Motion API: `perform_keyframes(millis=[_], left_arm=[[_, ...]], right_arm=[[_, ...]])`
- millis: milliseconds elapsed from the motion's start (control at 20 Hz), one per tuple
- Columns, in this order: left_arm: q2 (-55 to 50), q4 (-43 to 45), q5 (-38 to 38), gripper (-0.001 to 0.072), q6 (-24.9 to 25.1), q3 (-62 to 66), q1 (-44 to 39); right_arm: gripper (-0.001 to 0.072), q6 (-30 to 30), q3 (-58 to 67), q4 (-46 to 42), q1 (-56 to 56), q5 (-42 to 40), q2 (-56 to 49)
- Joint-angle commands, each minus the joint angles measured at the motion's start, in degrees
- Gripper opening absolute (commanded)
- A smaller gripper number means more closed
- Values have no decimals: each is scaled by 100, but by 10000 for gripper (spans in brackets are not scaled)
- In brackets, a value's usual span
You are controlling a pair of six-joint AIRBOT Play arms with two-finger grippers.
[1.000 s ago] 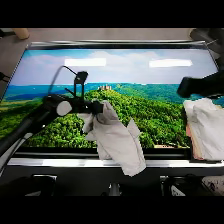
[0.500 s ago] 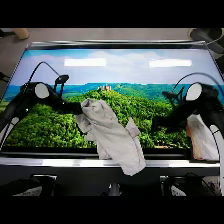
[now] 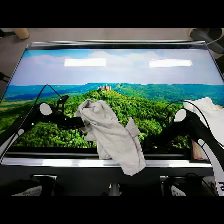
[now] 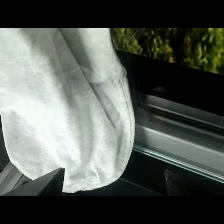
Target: Fold the shirts.
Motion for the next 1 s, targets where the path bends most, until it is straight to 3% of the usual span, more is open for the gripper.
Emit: perform_keyframes(millis=[0, 150, 300, 350, 450, 600, 650, 750, 950], left_arm=[[-356, -363, 546, 648, 42, -81, 13], [-426, -555, 979, 586, 83, -81, 11], [-461, -549, 1169, 274, -138, -81, 22], [-459, -551, 1207, 87, -160, -70, 20], [-422, -549, 1172, 28, 7, 35, 15], [-177, -544, 1180, 28, 11, 214, 4], [-68, -544, 1178, 27, 11, 267, 4], [186, -516, 1182, 27, 17, 378, 7], [1060, -225, 1180, 24, 505, 1123, 24]], right_arm=[[687, -72, -164, 131, 4, -302, 0], [693, -146, -291, 354, 28, -400, 0], [712, -166, -619, 330, 417, -914, 0], [713, -166, -704, 380, 638, -1088, 0], [713, -162, -732, 527, 1084, -1432, 0], [670, -160, -732, 946, 1665, -2072, -2], [566, -162, -732, 1064, 1834, -2194, -2], [21, -103, -723, 1150, 1967, -2212, 0], [22, -203, 188, 540, 1552, -1478, 247]])
